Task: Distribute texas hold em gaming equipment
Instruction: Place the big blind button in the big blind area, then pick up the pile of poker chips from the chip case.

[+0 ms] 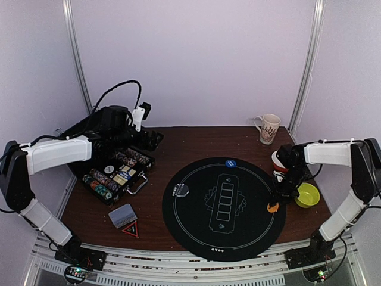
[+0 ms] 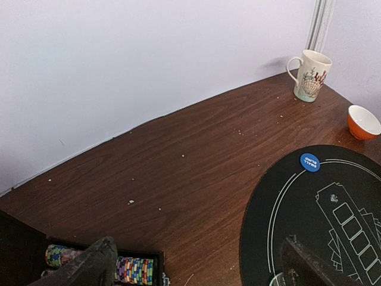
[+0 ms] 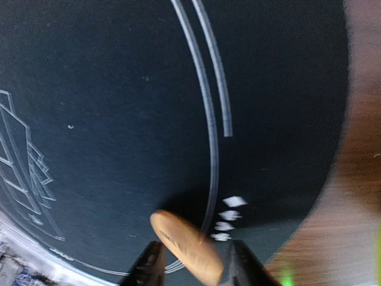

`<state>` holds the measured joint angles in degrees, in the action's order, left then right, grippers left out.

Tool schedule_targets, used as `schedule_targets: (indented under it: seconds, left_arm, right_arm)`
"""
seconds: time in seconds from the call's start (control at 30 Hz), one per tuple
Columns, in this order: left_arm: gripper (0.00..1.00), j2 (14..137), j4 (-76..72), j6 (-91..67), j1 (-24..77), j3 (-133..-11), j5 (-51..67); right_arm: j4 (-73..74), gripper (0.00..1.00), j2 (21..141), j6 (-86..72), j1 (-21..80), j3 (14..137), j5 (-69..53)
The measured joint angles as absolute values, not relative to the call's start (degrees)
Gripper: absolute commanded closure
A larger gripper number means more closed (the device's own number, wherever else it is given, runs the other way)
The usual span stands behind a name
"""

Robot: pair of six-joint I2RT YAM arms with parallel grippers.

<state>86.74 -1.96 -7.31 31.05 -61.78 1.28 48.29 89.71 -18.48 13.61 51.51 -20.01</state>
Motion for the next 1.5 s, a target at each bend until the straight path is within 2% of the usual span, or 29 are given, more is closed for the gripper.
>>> schedule_targets:
  seconds: [0.13,0.3,0.33,0.4,0.43,0.57,0.67,0.83,1.03,1.2,1.37,1.5]
  left_arm:
    - [0.02,86.74,-1.83,-6.81,30.98,-61.95,0.64]
    - [0.02,86.74,-1.52,-6.46,30.72,-62.0,-1.06]
    - [0.02,86.74,-1.37,-6.46,30.7,-62.13,-1.83]
    - [0.02,86.74,-0.93,-6.48,30.63,-62.41,-3.77]
    - [0.02,86.72,-0.49,-6.5,30.55,-62.61,-4.97]
    - [0.02,86.72,3.4,-6.96,29.15,-64.45,-9.67]
    - [0.02,86.72,6.11,-8.29,27.81,-66.15,-13.04]
    - [0.02,86.7,11.62,-14.17,26.57,-68.05,-20.03]
    - [0.03,88.25,26.63,-24.32,24.43,-75.72,-25.02]
    - [0.05,88.49,37.98,-29.15,22.98,-76.25,-22.02]
    - [0.07,88.58,45.12,-29.08,22.72,-76.23,-11.86]
    - [0.15,89.47,47.22,-28.77,20.86,-76.2,-4.69]
  right_arm:
    - [50.92,0.33,89.54,-19.27,13.61,54.59,-13.52]
    - [53.17,0.27,88.99,-19.51,14.13,61.23,-7.9]
    - [53.67,0.21,88.97,-19.51,14.57,62.92,-6.92]
    - [54.39,0.03,88.97,-19.16,16.49,66.81,-6.13]
    - [54.74,0.0,88.99,-18.41,18.5,69.65,-5.1]
    - [48.86,0.0,88.14,-13.28,30.7,81.23,-0.36]
    - [38.87,0.0,84.03,-9.5,35.64,81.82,-0.4]
    - [21.67,0.0,77.62,-4.64,34.59,76.12,-0.1]
    - [11.53,0.0,80.93,0.03,34.39,74.63,-0.05]
    - [10.17,0.0,84.18,3.09,34.24,74.63,-1.52]
    - [9.76,0.0,85.17,5.26,34.02,74.63,-4.4]
    - [9.8,0.0,86.26,6.81,33.95,74.63,-6.39]
